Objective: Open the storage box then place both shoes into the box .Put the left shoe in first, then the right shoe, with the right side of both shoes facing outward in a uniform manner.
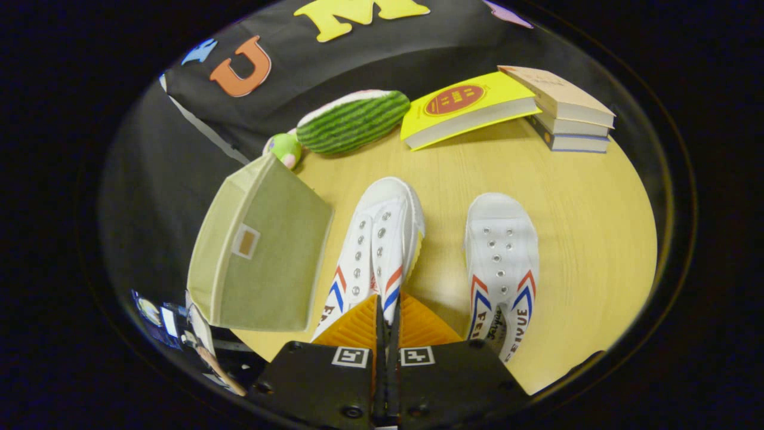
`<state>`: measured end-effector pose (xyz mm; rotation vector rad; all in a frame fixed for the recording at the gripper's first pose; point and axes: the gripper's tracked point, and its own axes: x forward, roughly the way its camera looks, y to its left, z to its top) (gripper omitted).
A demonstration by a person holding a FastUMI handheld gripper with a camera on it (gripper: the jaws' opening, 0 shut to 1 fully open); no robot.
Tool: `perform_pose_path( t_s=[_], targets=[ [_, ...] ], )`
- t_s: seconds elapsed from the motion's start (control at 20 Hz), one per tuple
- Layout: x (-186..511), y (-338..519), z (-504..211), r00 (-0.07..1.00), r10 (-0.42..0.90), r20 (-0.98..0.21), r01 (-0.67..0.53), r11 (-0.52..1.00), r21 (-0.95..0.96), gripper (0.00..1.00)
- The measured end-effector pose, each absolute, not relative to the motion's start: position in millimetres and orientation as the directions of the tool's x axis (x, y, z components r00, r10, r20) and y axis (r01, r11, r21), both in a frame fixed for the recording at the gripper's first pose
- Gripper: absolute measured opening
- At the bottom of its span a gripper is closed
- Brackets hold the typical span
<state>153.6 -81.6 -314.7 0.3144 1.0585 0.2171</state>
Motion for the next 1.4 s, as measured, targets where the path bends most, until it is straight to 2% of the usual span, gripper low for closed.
perform_pose_path(
  t_s=[0.25,0.75,0.85,1.2,1.3,1.35,1.4],
  targets=[
    [147.2,-64.1,-260.6,0.510,0.317,-0.800,0.001,0.929,0.369,0.06],
    [162.3,21.3,-153.2,0.634,0.428,-0.644,-0.022,0.843,0.538,0.06],
    [167.7,43.8,-147.3,0.649,0.442,-0.620,-0.048,0.837,0.546,0.11],
    [172.2,127.4,-167.0,0.609,0.500,-0.616,-0.153,0.836,0.527,0.11],
    [177.1,161.8,-150.9,0.624,0.588,-0.514,-0.215,0.762,0.611,0.11],
    [179.3,178.9,-140.6,0.635,0.625,-0.454,-0.251,0.723,0.644,0.07],
    [184.9,184.3,-147.4,0.652,0.599,-0.465,-0.252,0.750,0.612,0.06]
  ],
)
